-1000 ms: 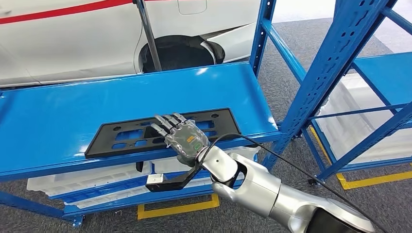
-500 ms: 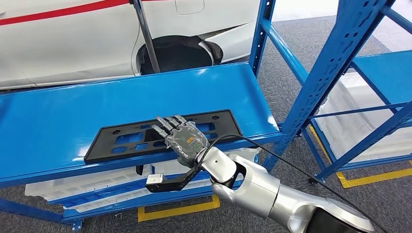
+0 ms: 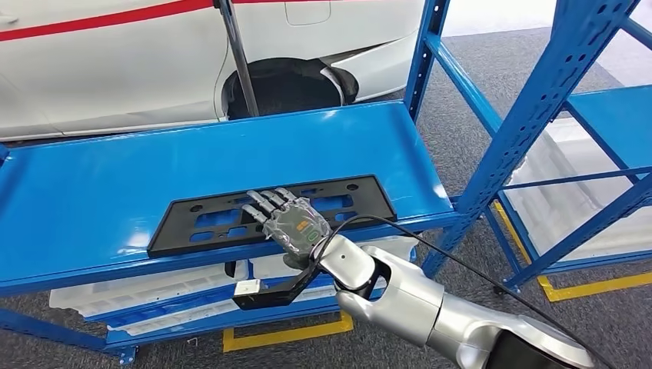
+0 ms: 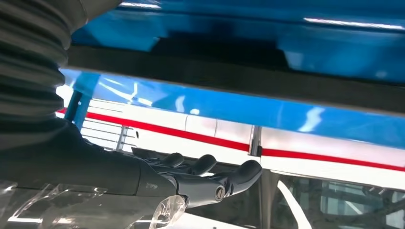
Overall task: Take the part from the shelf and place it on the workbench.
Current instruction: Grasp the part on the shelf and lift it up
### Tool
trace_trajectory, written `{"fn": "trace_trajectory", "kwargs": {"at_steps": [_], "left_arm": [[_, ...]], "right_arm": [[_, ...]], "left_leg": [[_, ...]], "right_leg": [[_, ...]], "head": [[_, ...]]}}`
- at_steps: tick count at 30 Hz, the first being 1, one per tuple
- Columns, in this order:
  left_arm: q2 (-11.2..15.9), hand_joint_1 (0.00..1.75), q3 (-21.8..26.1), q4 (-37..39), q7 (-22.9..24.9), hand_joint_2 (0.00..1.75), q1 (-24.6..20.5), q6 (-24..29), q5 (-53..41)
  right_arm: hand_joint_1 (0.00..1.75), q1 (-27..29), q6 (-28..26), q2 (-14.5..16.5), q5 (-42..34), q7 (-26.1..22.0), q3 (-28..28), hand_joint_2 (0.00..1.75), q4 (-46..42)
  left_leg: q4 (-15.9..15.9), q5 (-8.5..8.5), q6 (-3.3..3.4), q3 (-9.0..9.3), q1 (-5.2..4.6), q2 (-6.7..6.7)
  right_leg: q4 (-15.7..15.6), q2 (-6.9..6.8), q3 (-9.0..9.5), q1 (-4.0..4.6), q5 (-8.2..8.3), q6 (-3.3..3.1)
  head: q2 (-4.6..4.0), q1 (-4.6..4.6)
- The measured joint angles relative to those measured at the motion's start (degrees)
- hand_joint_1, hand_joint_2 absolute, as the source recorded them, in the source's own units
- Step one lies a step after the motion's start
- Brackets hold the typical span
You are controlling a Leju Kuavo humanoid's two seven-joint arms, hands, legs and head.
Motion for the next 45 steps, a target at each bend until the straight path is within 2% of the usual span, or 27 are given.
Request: {"fn": "trace_trajectory", "kwargs": {"at_steps": [2, 4, 5, 7, 8, 9, 10, 12, 14, 17, 19, 20, 22, 23, 24, 25, 26, 28, 30, 34, 36, 38, 39, 40, 41, 43, 45], "left_arm": [[0.01, 0.0, 0.01, 0.0, 0.34, 0.0, 0.08, 0.0, 0.03], [0.02, 0.0, 0.0, 0.0, 0.46, 0.0, 0.1, 0.0, 0.04], [0.02, 0.0, 0.0, 0.0, 0.47, 0.0, 0.09, 0.0, 0.04], [0.02, 0.0, 0.0, 0.0, 0.47, 0.0, 0.13, 0.0, 0.04], [0.02, 0.0, -0.01, 0.0, 0.47, 0.0, 0.18, 0.0, 0.04], [0.02, 0.0, -0.01, 0.0, 0.48, 0.0, 0.24, 0.0, 0.04], [0.02, 0.0, -0.02, 0.0, 0.49, 0.0, 0.28, 0.0, 0.04], [0.02, 0.0, -0.02, 0.0, 0.49, 0.0, 0.22, 0.02, 0.01], [0.02, 0.0, -0.01, 0.0, 0.49, 0.0, 0.07, 0.08, -0.07], [0.02, 0.0, 0.0, 0.0, 0.49, 0.0, 0.13, 0.15, -0.13], [0.01, 0.0, 0.0, 0.0, 0.47, 0.0, 0.19, 0.21, -0.12], [0.01, 0.0, 0.0, 0.0, 0.45, 0.0, 0.17, 0.24, -0.12], [0.0, 0.0, 0.01, 0.0, 0.4, 0.0, 0.15, 0.27, -0.11], [0.0, 0.0, 0.01, 0.0, 0.38, 0.0, 0.18, 0.29, -0.11], [0.0, 0.0, 0.01, 0.0, 0.37, 0.0, 0.24, 0.31, -0.11], [0.0, 0.0, 0.01, 0.0, 0.35, 0.0, 0.3, 0.33, -0.1], [-0.01, 0.0, 0.0, 0.0, 0.34, 0.0, 0.34, 0.35, -0.1], [-0.01, 0.0, 0.0, 0.0, 0.33, 0.0, 0.34, 0.4, -0.09], [-0.01, 0.0, 0.0, 0.0, 0.33, 0.0, 0.28, 0.5, -0.11], [0.0, 0.0, 0.0, 0.0, 0.32, 0.0, 0.32, 0.65, -0.1], [0.0, 0.0, 0.0, 0.0, 0.32, 0.0, 0.27, 0.71, -0.03], [0.0, 0.0, -0.01, 0.0, 0.32, 0.0, 0.3, 0.73, 0.06], [0.0, 0.0, -0.01, 0.0, 0.32, 0.0, 0.37, 0.74, 0.09], [0.0, 0.0, -0.02, 0.0, 0.32, 0.0, 0.44, 0.74, 0.13], [0.0, 0.0, -0.01, 0.0, 0.32, 0.0, 0.48, 0.75, 0.17], [0.01, 0.0, -0.01, 0.0, 0.31, 0.0, 0.44, 0.78, 0.23], [0.02, 0.0, -0.01, 0.0, 0.31, 0.0, 0.28, 0.8, 0.24]], "right_arm": [[0.0, 0.02, 0.18, -0.08, -0.07, 0.08, -0.01, 1.75, -0.01], [0.0, -0.01, 0.22, -0.13, -0.11, 0.11, -0.02, 1.75, -0.01], [0.0, -0.03, 0.23, -0.12, -0.13, 0.11, -0.02, 1.75, -0.02], [0.0, 0.03, 0.28, -0.13, -0.14, 0.1, -0.01, 1.75, -0.02], [0.0, 0.09, 0.32, -0.14, -0.14, 0.11, 0.0, 1.75, -0.01], [0.0, 0.13, 0.36, -0.15, -0.15, 0.11, 0.01, 1.75, -0.01], [0.0, 0.16, 0.37, -0.15, -0.15, 0.12, 0.01, 1.75, -0.01], [0.0, 0.14, 0.38, -0.14, -0.16, 0.15, -0.01, 1.75, -0.02], [0.0, 0.07, 0.38, -0.15, -0.18, 0.21, -0.03, 1.75, -0.04], [0.0, 0.07, 0.44, -0.17, -0.43, 0.35, -0.05, 1.75, -0.09], [0.0, 0.04, 0.57, -0.25, -0.66, 0.51, -0.09, 1.75, -0.21], [0.0, 0.02, 0.64, -0.31, -0.79, 0.59, -0.11, 1.75, -0.29], [0.0, 0.12, 0.78, -0.47, -1.02, 0.68, -0.11, 1.75, -0.37], [0.0, 0.25, 0.82, -0.57, -1.11, 0.7, -0.1, 1.75, -0.38], [0.0, 0.38, 0.85, -0.7, -1.14, 0.72, -0.09, 1.75, -0.38], [0.0, 0.47, 0.86, -0.81, -1.16, 0.75, -0.09, 1.75, -0.38], [0.0, 0.5, 0.86, -0.9, -1.17, 0.79, -0.09, 1.75, -0.39], [0.0, 0.47, 0.85, -0.98, -1.2, 0.85, -0.1, 1.75, -0.42], [0.0, 0.45, 0.83, -1.01, -1.25, 0.93, -0.11, 1.75, -0.51], [0.0, 0.38, 1.01, -1.19, -1.81, 1.45, -0.21, 1.75, -0.62], [0.0, 0.31, 1.5, -1.24, -2.55, 2.07, -0.36, 1.75, -0.63], [0.0, 0.3, 2.23, -1.37, -3.56, 2.82, -0.45, 1.75, -0.52], [0.0, 0.31, 2.56, -1.48, -4.11, 3.15, -0.46, 1.75, -0.41], [0.0, 0.31, 2.82, -1.59, -4.56, 3.4, -0.5, 1.75, -0.26], [0.0, 0.29, 3.01, -1.69, -4.96, 3.56, -0.57, 1.75, -0.1], [0.0, 0.16, 3.21, -1.85, -5.71, 3.68, -0.87, 1.75, 0.17], [0.0, -0.08, 3.37, -2.0, -6.84, 3.81, -1.33, 1.75, 0.48]], "left_leg": [[0.08, -0.08, -0.37, -0.12, 0.07, 0.06], [2.02, -1.46, -1.04, -0.97, 0.29, 0.17], [4.73, -3.0, -1.49, -2.18, 0.48, 0.23], [12.91, -6.68, -2.29, -5.87, 0.89, 0.3], [16.22, -7.75, -2.53, -7.46, 1.07, 0.32], [17.58, -7.8, -2.65, -8.16, 1.2, 0.33], [16.31, -6.7, -2.67, -7.62, 1.28, 0.33], [8.15, -2.83, -2.46, -3.83, 1.33, 0.35], [1.27, -0.52, -1.95, -0.52, 0.99, 0.32], [-0.3, -0.21, -1.0, 0.19, 0.55, 0.25], [-0.92, 0.17, -0.24, 0.58, 0.67, 0.27], [-1.22, 0.33, 0.12, 0.8, 0.77, 0.3], [-1.31, 0.31, 0.54, 0.95, 0.71, 0.37], [-1.3, 0.26, 0.63, 0.97, 0.64, 0.36], [-1.29, 0.22, 0.68, 1.01, 0.59, 0.34], [-1.27, 0.16, 0.68, 1.09, 0.58, 0.31], [-1.23, 0.07, 0.63, 1.22, 0.6, 0.25], [-0.98, -0.27, 0.3, 1.4, 0.57, 0.16], [-0.63, -0.6, -0.13, 1.29, 0.32, 0.14], [0.36, -1.38, -0.89, 0.74, 0.45, 0.24], [5.59, -4.14, -1.61, -1.67, 0.72, 0.32], [14.03, -7.46, -2.21, -5.82, 0.98, 0.36], [16.87, -8.13, -2.32, -7.41, 1.05, 0.36], [17.5, -7.67, -2.31, -8.0, 1.07, 0.36], [15.55, -6.11, -2.19, -7.37, 1.07, 0.36], [6.83, -1.77, -1.58, -3.66, 0.92, 0.36], [0.43, 0.41, -0.97, -0.76, 0.51, 0.36]], "right_leg": [[-0.21, 0.07, 0.0, 0.08, 0.18, -0.32], [-0.35, 0.06, 0.03, -0.18, 0.36, -0.77], [-0.39, 0.03, 0.03, -0.34, 0.43, -0.94], [-0.38, -0.02, -0.04, -0.38, 0.44, -1.11], [-0.37, -0.03, -0.06, -0.38, 0.43, -1.12], [-0.37, -0.03, -0.05, -0.39, 0.42, -1.12], [-0.37, 0.0, -0.01, -0.4, 0.4, -1.1], [-0.39, 0.06, 0.15, -0.42, 0.35, -1.01], [-0.4, 0.11, 0.15, -0.27, 0.29, -0.67], [-0.6, 0.13, 0.1, -0.24, 0.33, 0.28], [0.66, 0.04, -0.32, -0.29, -0.68, 0.82], [3.0, -0.01, -1.32, -0.24, -2.1, 0.98], [10.78, -0.07, -4.93, -0.23, -5.87, 1.06], [14.43, -0.07, -6.78, -0.22, -7.16, 1.11], [16.33, -0.07, -7.84, -0.22, -7.38, 1.13], [15.82, -0.08, -7.72, -0.23, -6.4, 1.11], [12.99, -0.09, -6.44, -0.26, -4.49, 1.08], [4.55, -0.13, -2.29, -0.29, -0.66, 0.94], [-0.04, -0.06, -0.18, -0.21, 0.63, 0.57], [-0.46, 0.08, -0.19, -0.19, 0.64, -0.58], [-0.53, 0.05, -0.1, -0.4, 0.65, -1.02], [-0.52, 0.02, -0.1, -0.39, 0.57, -1.21], [-0.51, 0.02, -0.08, -0.37, 0.54, -1.25], [-0.51, 0.05, -0.05, -0.37, 0.5, -1.26], [-0.51, 0.11, 0.01, -0.36, 0.47, -1.26], [-0.53, 0.23, 0.21, -0.32, 0.37, -1.16], [-0.55, 0.3, 0.24, -0.21, 0.24, -0.83]], "head": [[0.0, 0.0], [0.0, -0.1], [0.0, -0.18], [0.0, -0.28], [0.0, -0.28], [0.0, -0.29], [0.0, -0.3], [0.0, -0.3], [0.0, -0.28], [0.0, -0.22], [0.0, -0.17], [0.0, -0.12], [-0.01, -0.04], [-0.01, -0.04], [-0.01, -0.03], [0.0, -0.03], [0.0, -0.02], [-0.01, -0.02], [-0.01, -0.07], [0.0, -0.13], [0.0, -0.25], [0.0, -0.31], [0.0, -0.31], [0.0, -0.31], [0.0, -0.31], [0.0, -0.31], [0.0, -0.3]]}}
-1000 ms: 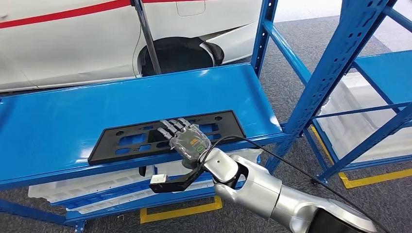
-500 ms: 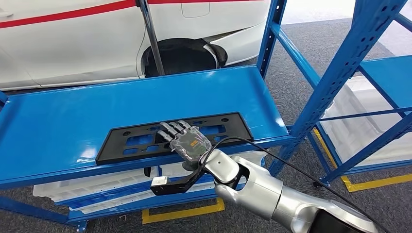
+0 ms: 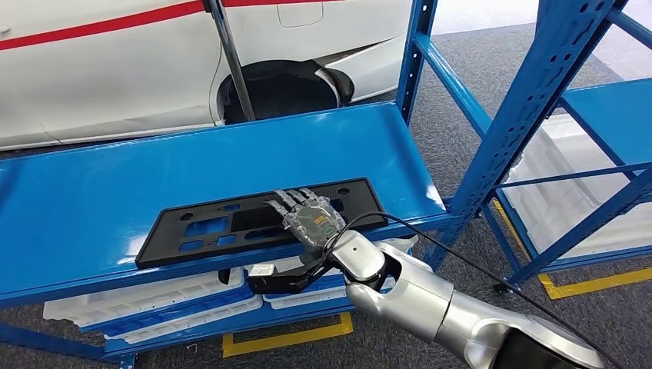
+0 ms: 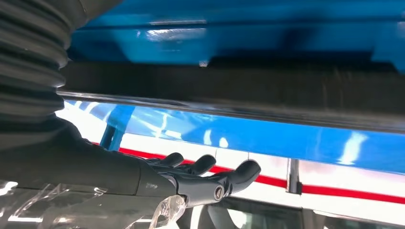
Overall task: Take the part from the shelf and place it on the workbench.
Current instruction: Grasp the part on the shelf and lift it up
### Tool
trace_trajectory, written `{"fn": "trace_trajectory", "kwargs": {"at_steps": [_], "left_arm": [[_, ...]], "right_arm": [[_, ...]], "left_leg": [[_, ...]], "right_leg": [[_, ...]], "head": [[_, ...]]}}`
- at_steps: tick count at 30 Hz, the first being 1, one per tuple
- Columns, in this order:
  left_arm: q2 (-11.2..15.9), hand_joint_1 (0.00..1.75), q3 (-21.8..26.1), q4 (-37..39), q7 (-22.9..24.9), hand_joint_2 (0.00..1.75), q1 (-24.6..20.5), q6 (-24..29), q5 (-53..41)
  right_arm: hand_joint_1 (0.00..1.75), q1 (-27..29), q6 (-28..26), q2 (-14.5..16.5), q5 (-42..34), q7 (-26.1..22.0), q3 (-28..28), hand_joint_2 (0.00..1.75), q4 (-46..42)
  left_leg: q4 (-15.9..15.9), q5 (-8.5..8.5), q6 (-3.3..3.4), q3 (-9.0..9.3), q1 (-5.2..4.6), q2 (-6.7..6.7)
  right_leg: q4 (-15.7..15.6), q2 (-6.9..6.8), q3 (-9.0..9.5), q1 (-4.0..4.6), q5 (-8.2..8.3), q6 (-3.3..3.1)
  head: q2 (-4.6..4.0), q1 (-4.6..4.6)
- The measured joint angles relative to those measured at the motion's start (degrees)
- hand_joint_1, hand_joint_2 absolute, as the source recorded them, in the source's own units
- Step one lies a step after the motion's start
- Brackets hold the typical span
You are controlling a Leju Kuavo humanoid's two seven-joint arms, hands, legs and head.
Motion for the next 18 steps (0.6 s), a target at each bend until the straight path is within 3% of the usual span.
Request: {"fn": "trace_trajectory", "kwargs": {"at_steps": [3, 5, 8, 9, 10, 11, 14, 16, 18], "left_arm": [[0.0, 0.0, 0.0, 0.0, -0.01, 0.0, -0.03, 0.05, 0.01], [-0.01, 0.0, 0.0, 0.0, -0.02, 0.0, 0.0, 0.11, 0.02], [-0.03, 0.0, 0.01, 0.0, -0.03, 0.0, -0.1, 0.16, 0.06], [-0.03, 0.0, 0.01, 0.0, -0.03, 0.0, -0.08, 0.16, 0.09], [-0.04, 0.0, 0.01, 0.0, -0.03, 0.0, -0.02, 0.16, 0.11], [-0.04, 0.0, 0.01, 0.0, -0.03, 0.0, 0.04, 0.16, 0.14], [-0.03, 0.0, 0.01, 0.0, -0.04, 0.0, 0.05, 0.16, 0.18], [-0.02, 0.0, 0.01, 0.0, -0.05, 0.0, -0.01, 0.16, 0.2], [-0.01, 0.0, 0.0, 0.0, -0.07, 0.0, 0.04, 0.15, 0.21]], "right_arm": [[0.0, -0.16, 0.41, -0.38, -2.2, 0.12, -0.36, 1.75, 0.65], [0.0, -0.26, 0.67, -0.7, -3.37, 0.08, -0.66, 1.75, 1.05], [0.0, -0.32, 1.02, -1.28, -4.42, -0.02, -1.02, 1.75, 1.71], [0.0, -0.24, 1.13, -1.5, -4.67, -0.06, -1.07, 1.75, 1.95], [0.0, -0.16, 1.19, -1.69, -4.88, -0.09, -1.08, 1.75, 2.16], [0.0, -0.12, 1.22, -1.85, -5.0, -0.1, -1.11, 1.75, 2.33], [0.0, -0.25, 1.24, -2.04, -5.12, -0.11, -1.26, 1.75, 2.57], [0.0, -0.3, 1.25, -2.08, -5.12, -0.13, -1.35, 1.75, 2.7], [0.0, -0.3, 1.25, -2.13, -5.12, -0.13, -1.4, 1.75, 2.86]], "left_leg": [[-1.25, 0.12, 0.59, 0.64, -0.24, -0.07], [-1.93, 0.39, 1.13, 1.21, 0.03, -0.06], [-2.25, 0.37, 1.68, 1.72, 0.11, 0.0], [-2.23, 0.31, 1.74, 1.77, 0.09, -0.01], [-2.21, 0.23, 1.76, 1.84, 0.09, -0.04], [-2.16, 0.12, 1.7, 1.94, 0.12, -0.08], [-1.49, -0.65, 1.02, 2.15, 0.12, -0.21], [-0.99, -1.14, 0.57, 1.97, -0.11, -0.24], [-0.88, -1.29, 0.36, 1.89, -0.07, -0.23]], "right_leg": [[-0.12, -0.09, 0.06, -0.03, -0.15, 0.93], [1.65, -0.25, -0.53, 0.05, -1.35, 1.46], [11.91, -0.36, -5.5, 0.11, -6.19, 1.67], [15.07, -0.36, -7.26, 0.1, -7.12, 1.74], [16.37, -0.36, -8.2, 0.07, -6.98, 1.81], [15.27, -0.37, -7.94, 0.01, -5.69, 1.87], [4.01, -0.39, -2.85, -0.21, -0.08, 1.89], [0.42, -0.3, -1.19, -0.15, 0.8, 1.48], [0.41, -0.23, -1.22, -0.01, 0.75, 0.81]], "head": [[0.0, 0.02], [0.0, 0.07], [0.0, 0.14], [0.0, 0.15], [0.0, 0.15], [0.0, 0.15], [0.0, 0.17], [0.0, 0.16], [0.0, 0.16]]}}
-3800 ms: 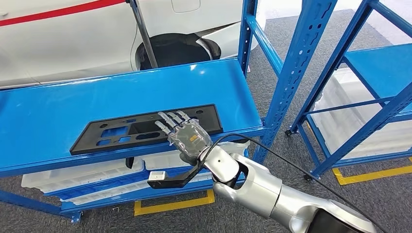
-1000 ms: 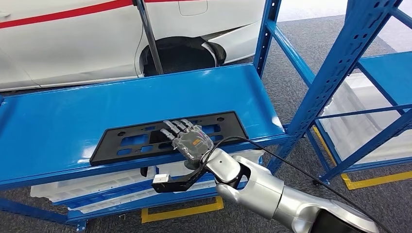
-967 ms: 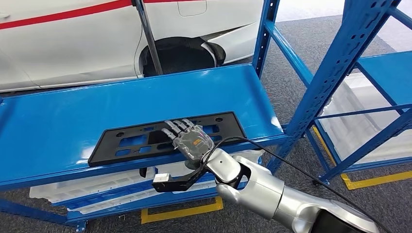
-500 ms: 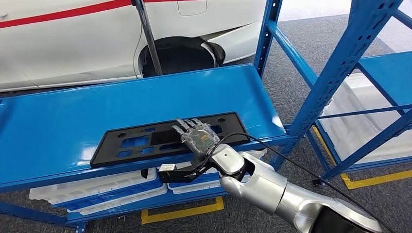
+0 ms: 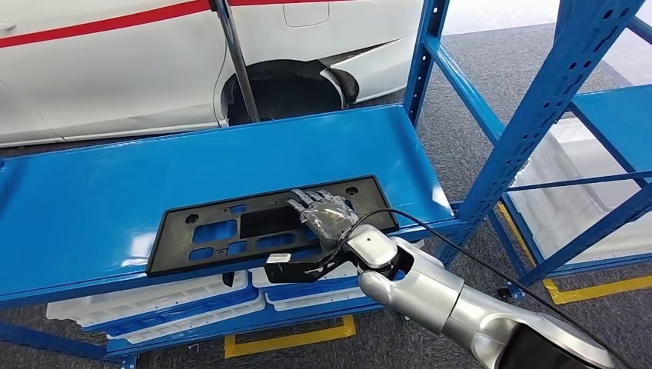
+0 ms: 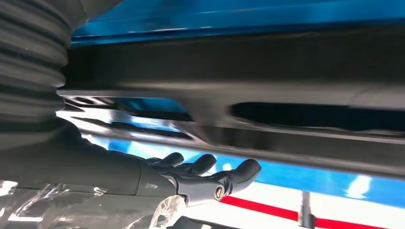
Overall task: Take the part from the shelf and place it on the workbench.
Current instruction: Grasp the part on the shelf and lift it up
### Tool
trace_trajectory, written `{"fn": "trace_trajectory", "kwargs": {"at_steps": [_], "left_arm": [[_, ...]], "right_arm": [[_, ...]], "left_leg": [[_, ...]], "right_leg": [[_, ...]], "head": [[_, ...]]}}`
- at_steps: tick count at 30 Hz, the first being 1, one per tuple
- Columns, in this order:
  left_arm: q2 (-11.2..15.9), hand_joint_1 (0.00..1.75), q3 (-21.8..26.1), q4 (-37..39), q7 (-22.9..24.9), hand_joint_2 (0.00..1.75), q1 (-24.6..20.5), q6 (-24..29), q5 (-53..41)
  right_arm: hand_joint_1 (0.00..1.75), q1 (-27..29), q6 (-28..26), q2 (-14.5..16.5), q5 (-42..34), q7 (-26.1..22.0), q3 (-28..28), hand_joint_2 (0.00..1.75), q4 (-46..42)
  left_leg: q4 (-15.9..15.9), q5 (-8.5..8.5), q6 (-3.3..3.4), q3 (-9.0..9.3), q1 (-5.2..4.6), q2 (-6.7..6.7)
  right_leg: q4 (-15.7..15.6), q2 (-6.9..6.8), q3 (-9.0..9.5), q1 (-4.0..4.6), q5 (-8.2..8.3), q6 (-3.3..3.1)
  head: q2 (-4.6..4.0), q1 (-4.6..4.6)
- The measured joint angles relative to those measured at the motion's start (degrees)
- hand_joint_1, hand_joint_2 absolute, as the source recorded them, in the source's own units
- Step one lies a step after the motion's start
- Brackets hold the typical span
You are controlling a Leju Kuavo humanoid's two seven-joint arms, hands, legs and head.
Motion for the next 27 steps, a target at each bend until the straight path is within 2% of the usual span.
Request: {"fn": "trace_trajectory", "kwargs": {"at_steps": [2, 3, 5, 6, 7, 8, 9, 11, 12, 13, 15, 17, 19, 21, 22, 23, 24, 25, 26, 27], "left_arm": [[0.0, 0.0, -0.01, 0.0, -0.16, 0.0, 0.05, -0.07, 0.01], [0.0, 0.0, -0.01, 0.0, -0.32, 0.0, 0.05, -0.16, 0.02], [-0.01, 0.0, 0.0, 0.0, -0.6, 0.0, 0.1, -0.39, 0.04], [-0.01, 0.0, 0.0, 0.0, -0.68, 0.0, 0.18, -0.53, 0.06], [-0.01, 0.0, 0.0, 0.0, -0.72, 0.0, 0.29, -0.67, 0.07], [-0.01, 0.0, 0.0, 0.0, -0.74, 0.0, 0.38, -0.79, 0.08], [-0.01, 0.0, -0.01, 0.0, -0.75, 0.0, 0.43, -0.89, 0.08], [0.01, 0.0, 0.0, 0.0, -0.83, 0.0, 0.38, -0.95, 0.08], [0.03, 0.0, 0.0, 0.0, -0.87, 0.0, 0.34, -0.96, 0.07], [0.04, 0.0, 0.01, 0.0, -0.91, 0.0, 0.32, -0.96, 0.07], [0.06, 0.0, 0.01, 0.0, -0.92, 0.0, 0.39, -0.97, 0.07], [0.04, 0.0, 0.01, 0.0, -0.93, 0.0, 0.48, -0.98, 0.05], [0.02, 0.0, 0.01, 0.0, -0.95, 0.0, 0.46, -1.0, 0.05], [0.01, 0.0, 0.01, 0.0, -0.98, 0.0, 0.46, -1.09, 0.07], [0.0, 0.0, 0.01, 0.0, -1.0, 0.0, 0.49, -1.15, 0.07], [-0.01, 0.0, 0.01, 0.0, -1.01, 0.0, 0.51, -1.2, 0.07], [-0.01, 0.0, 0.01, 0.0, -1.02, 0.0, 0.52, -1.26, 0.07], [-0.01, 0.0, 0.01, 0.0, -1.04, 0.0, 0.52, -1.31, 0.08], [0.01, 0.0, 0.01, 0.01, -1.07, 0.0, 0.5, -1.35, 0.1], [0.02, 0.0, 0.01, 0.01, -1.11, 0.0, 0.47, -1.4, 0.14]], "right_arm": [[0.0, -0.07, 0.0, -0.02, 0.0, -0.03, -0.06, 1.75, 0.1], [0.0, -0.1, 0.0, -0.01, 0.0, -0.04, -0.09, 1.75, 0.11], [0.0, -0.08, 0.0, -0.01, 0.0, -0.07, -0.12, 1.75, 0.13], [0.0, -0.06, 0.0, -0.01, 0.0, -0.07, -0.11, 1.75, 0.15], [0.0, -0.05, 0.0, -0.02, 0.0, -0.07, -0.11, 1.75, 0.16], [0.0, -0.05, 0.0, -0.02, -0.01, -0.07, -0.11, 1.75, 0.17], [0.0, -0.06, 0.0, -0.02, -0.01, -0.07, -0.11, 1.75, 0.17], [0.0, -0.1, 0.0, 0.0, -0.02, -0.07, -0.12, 1.75, 0.17], [0.0, -0.1, 0.0, -0.02, -0.02, -0.07, -0.13, 1.75, 0.17], [0.0, -0.09, 0.0, -0.05, -0.02, -0.06, -0.13, 1.75, 0.17], [0.0, -0.04, 0.0, -0.19, -0.02, -0.04, -0.12, 1.75, 0.17], [0.0, 0.06, 0.01, -0.37, -0.02, -0.02, -0.14, 1.75, 0.2], [0.0, 0.17, 0.02, -0.56, -0.02, -0.01, -0.15, 1.75, 0.26], [0.0, 0.29, 0.02, -0.71, -0.02, 0.0, -0.15, 1.75, 0.32], [0.0, 0.37, 0.02, -0.78, -0.02, 0.0, -0.15, 1.75, 0.34], [0.0, 0.42, 0.02, -0.82, -0.02, 0.0, -0.15, 1.75, 0.36], [0.0, 0.44, 0.02, -0.85, -0.01, 0.03, -0.15, 1.75, 0.37], [0.0, 0.42, 0.01, -0.86, 0.07, 0.1, -0.15, 1.75, 0.37], [0.0, 0.35, -0.03, -0.86, 0.26, 0.21, -0.14, 1.75, 0.37], [0.0, 0.29, -0.09, -0.8, 0.56, 0.37, -0.12, 1.75, 0.33]], "left_leg": [[1.72, -1.16, -0.46, -0.74, 0.23, 0.1], [4.34, -2.57, -0.8, -1.94, 0.36, 0.15], [12.4, -6.12, -1.43, -5.8, 0.57, 0.22], [16.07, -7.31, -1.59, -7.68, 0.65, 0.23], [17.85, -7.48, -1.63, -8.73, 0.69, 0.23], [17.27, -6.59, -1.57, -8.68, 0.7, 0.23], [14.24, -4.75, -1.38, -7.43, 0.69, 0.23], [5.26, -0.86, -0.67, -3.32, 0.46, 0.23], [2.0, 0.23, -0.34, -1.82, 0.25, 0.25], [0.29, 0.6, -0.09, -1.05, 0.03, 0.27], [-0.33, 0.64, 0.2, -0.82, -0.26, 0.31], [-1.13, 1.17, 0.61, -0.21, 0.06, 0.41], [-1.8, 1.67, 1.01, 0.3, 0.43, 0.6], [-1.85, 1.74, 1.19, 0.32, 0.44, 0.72], [-1.83, 1.73, 1.17, 0.34, 0.48, 0.73], [-1.78, 1.7, 1.12, 0.36, 0.55, 0.69], [-1.66, 1.61, 0.99, 0.39, 0.68, 0.62], [-1.37, 1.43, 0.72, 0.38, 0.81, 0.51], [-0.87, 1.12, 0.3, 0.21, 0.81, 0.38], [-0.32, 0.8, -0.11, 0.0, 0.75, 0.26]], "right_leg": [[-0.1, -0.02, 0.08, -0.1, 0.06, -0.63], [-0.15, -0.05, 0.11, -0.21, 0.07, -0.88], [-0.14, -0.12, 0.13, -0.21, -0.01, -1.19], [-0.13, -0.13, 0.13, -0.2, -0.06, -1.24], [-0.13, -0.12, 0.16, -0.19, -0.1, -1.27], [-0.13, -0.08, 0.21, -0.18, -0.13, -1.28], [-0.13, -0.02, 0.31, -0.17, -0.16, -1.25], [-0.16, 0.1, 0.51, -0.08, -0.23, -1.13], [-0.19, 0.15, 0.57, -0.03, -0.27, -0.96], [-0.24, 0.18, 0.59, -0.02, -0.3, -0.74], [-0.55, 0.25, 0.72, -0.1, -0.2, -0.06], [0.15, 0.22, 0.54, -0.1, -0.81, 0.5], [5.22, 0.13, -1.65, 0.03, -3.87, 0.69], [13.22, 0.11, -5.39, 0.08, -7.47, 0.83], [15.68, 0.08, -6.61, 0.0, -8.06, 0.97], [16.06, 0.04, -6.85, -0.11, -7.57, 1.14], [13.84, -0.04, -5.8, -0.29, -5.98, 1.33], [9.86, -0.12, -3.85, -0.54, -3.88, 1.61], [5.8, -0.12, -1.81, -0.74, -2.3, 1.88], [2.62, -0.02, -0.28, -0.91, -1.18, 1.87]], "head": [[0.0, -0.03], [0.0, -0.06], [0.0, -0.12], [0.0, -0.12], [0.0, -0.13], [0.0, -0.13], [0.0, -0.14], [0.0, -0.13], [0.0, -0.11], [-0.01, -0.11], [-0.01, -0.09], [0.0, -0.04], [0.0, 0.08], [0.0, 0.16], [0.0, 0.16], [0.0, 0.17], [0.0, 0.17], [0.0, 0.17], [0.0, 0.2], [0.0, 0.2]]}}
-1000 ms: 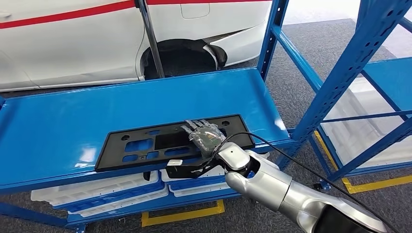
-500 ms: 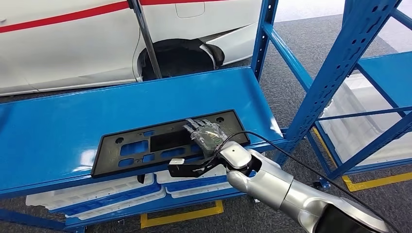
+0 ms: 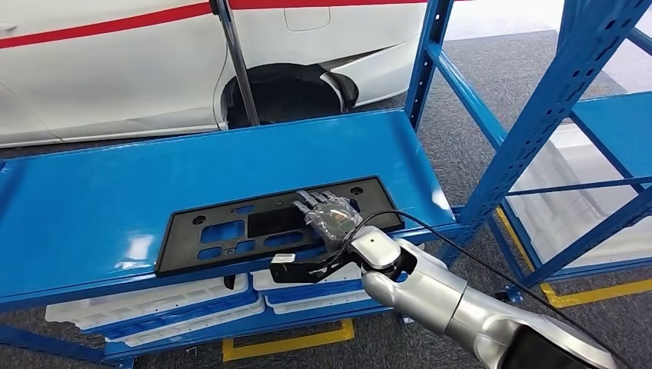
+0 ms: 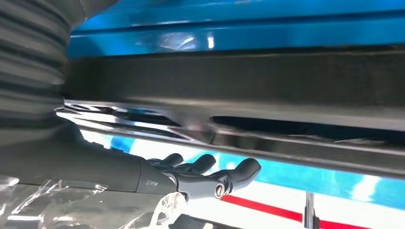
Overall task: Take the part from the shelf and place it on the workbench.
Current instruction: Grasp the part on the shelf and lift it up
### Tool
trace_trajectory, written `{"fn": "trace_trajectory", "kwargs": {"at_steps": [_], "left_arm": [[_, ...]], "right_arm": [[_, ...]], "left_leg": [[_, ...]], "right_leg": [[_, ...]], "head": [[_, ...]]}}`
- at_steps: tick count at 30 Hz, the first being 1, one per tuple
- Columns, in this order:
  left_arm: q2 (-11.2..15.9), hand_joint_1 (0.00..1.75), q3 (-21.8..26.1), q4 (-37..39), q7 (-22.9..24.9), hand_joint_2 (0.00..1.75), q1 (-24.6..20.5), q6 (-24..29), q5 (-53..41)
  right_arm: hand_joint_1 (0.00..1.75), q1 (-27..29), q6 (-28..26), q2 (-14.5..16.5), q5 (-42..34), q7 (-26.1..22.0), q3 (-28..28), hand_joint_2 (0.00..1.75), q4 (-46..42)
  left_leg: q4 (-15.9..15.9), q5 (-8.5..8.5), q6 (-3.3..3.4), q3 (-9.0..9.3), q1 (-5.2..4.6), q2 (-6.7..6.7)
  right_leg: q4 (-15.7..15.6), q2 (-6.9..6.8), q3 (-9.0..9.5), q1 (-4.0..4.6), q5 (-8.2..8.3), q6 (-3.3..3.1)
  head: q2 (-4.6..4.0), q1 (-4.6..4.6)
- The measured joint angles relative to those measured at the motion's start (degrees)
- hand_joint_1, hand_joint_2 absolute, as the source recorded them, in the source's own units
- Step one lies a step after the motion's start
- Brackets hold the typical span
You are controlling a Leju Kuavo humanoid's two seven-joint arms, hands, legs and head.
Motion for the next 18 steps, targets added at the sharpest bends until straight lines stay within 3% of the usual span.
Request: {"fn": "trace_trajectory", "kwargs": {"at_steps": [1, 5, 7, 9, 10, 11, 12, 15, 16, 18], "left_arm": [[0.02, 0.0, 0.0, 0.01, -0.07, 0.0, -0.02, -0.02, 0.05], [0.02, 0.0, 0.0, 0.01, -0.43, 0.0, 0.15, -0.13, 0.52], [0.02, 0.0, 0.0, 0.01, -0.59, 0.0, 0.11, -0.15, 0.74], [0.02, 0.0, 0.0, 0.01, -0.65, 0.0, 0.11, -0.15, 0.87], [0.02, 0.0, 0.0, 0.01, -0.65, 0.0, 0.17, -0.15, 0.91], [0.02, 0.0, 0.0, 0.01, -0.64, 0.0, 0.22, -0.15, 0.91], [0.02, 0.0, 0.0, 0.01, -0.65, 0.0, 0.24, -0.15, 0.91], [0.03, 0.0, 0.0, 0.01, -0.65, 0.0, 0.09, -0.24, 0.94], [0.03, 0.0, 0.0, 0.01, -0.64, 0.0, 0.04, -0.34, 0.96], [0.03, 0.0, 0.0, 0.01, -0.64, 0.0, 0.05, -0.59, 0.98]], "right_arm": [[0.0, -0.05, -0.06, 0.07, 0.41, 0.17, 0.02, 1.75, -0.07], [0.0, -0.39, -0.06, 0.22, 2.01, 1.2, 0.05, 1.75, -1.19], [0.0, -0.64, 0.23, 0.26, 2.48, 1.83, 0.05, 1.75, -2.18], [0.0, -0.77, 0.52, 0.23, 2.77, 2.23, 0.06, 1.75, -2.88], [0.0, -0.79, 0.6, 0.21, 2.87, 2.35, 0.07, 1.75, -3.16], [0.0, -0.84, 0.65, 0.19, 2.96, 2.42, 0.07, 1.75, -3.42], [0.0, -0.94, 0.68, 0.16, 3.01, 2.46, 0.08, 1.75, -3.68], [0.0, -1.7, 0.69, 0.14, 3.05, 2.49, 0.07, 1.75, -4.66], [0.0, -2.0, 0.72, 0.11, 3.07, 2.53, 0.07, 1.75, -4.97], [0.0, -2.33, 0.89, 0.02, 3.09, 2.78, 0.07, 1.75, -5.5]], "left_leg": [[0.38, -0.24, -0.37, -0.2, -0.1, -0.11], [1.39, -0.94, -1.15, -0.77, 0.2, -0.17], [6.32, -3.78, -1.59, -3.01, 0.37, -0.04], [14.7, -7.44, -1.9, -6.94, 0.41, 0.0], [17.71, -8.31, -1.91, -8.39, 0.41, 0.0], [18.64, -8.15, -1.8, -8.9, 0.4, 0.0], [17.07, -6.93, -1.59, -8.21, 0.36, 0.0], [4.69, -1.67, -0.46, -2.39, -0.09, 0.04], [2.04, -0.88, -0.17, -1.18, -0.34, 0.06], [0.82, -0.72, 0.05, -0.75, -0.78, 0.07]], "right_leg": [[-1.7, 0.1, 0.79, -0.05, 0.39, -0.16], [-2.02, 0.15, 0.68, 0.18, 0.51, -1.8], [-2.07, 0.04, 0.6, 0.1, 0.64, -2.34], [-2.07, -0.03, 0.46, 0.18, 0.66, -2.53], [-2.06, -0.04, 0.42, 0.23, 0.67, -2.55], [-2.06, -0.04, 0.41, 0.28, 0.67, -2.56], [-2.06, 0.01, 0.43, 0.3, 0.67, -2.56], [-2.09, 0.16, 0.53, 0.39, 0.69, -2.41], [-2.11, 0.17, 0.53, 0.42, 0.69, -2.24], [-2.31, 0.12, 0.57, 0.39, 0.76, -1.63]], "head": [[0.0, -0.02], [0.0, -0.09], [0.0, -0.14], [0.0, -0.18], [0.0, -0.18], [0.0, -0.18], [0.0, -0.18], [0.0, -0.17], [0.0, -0.16], [0.0, -0.14]]}}
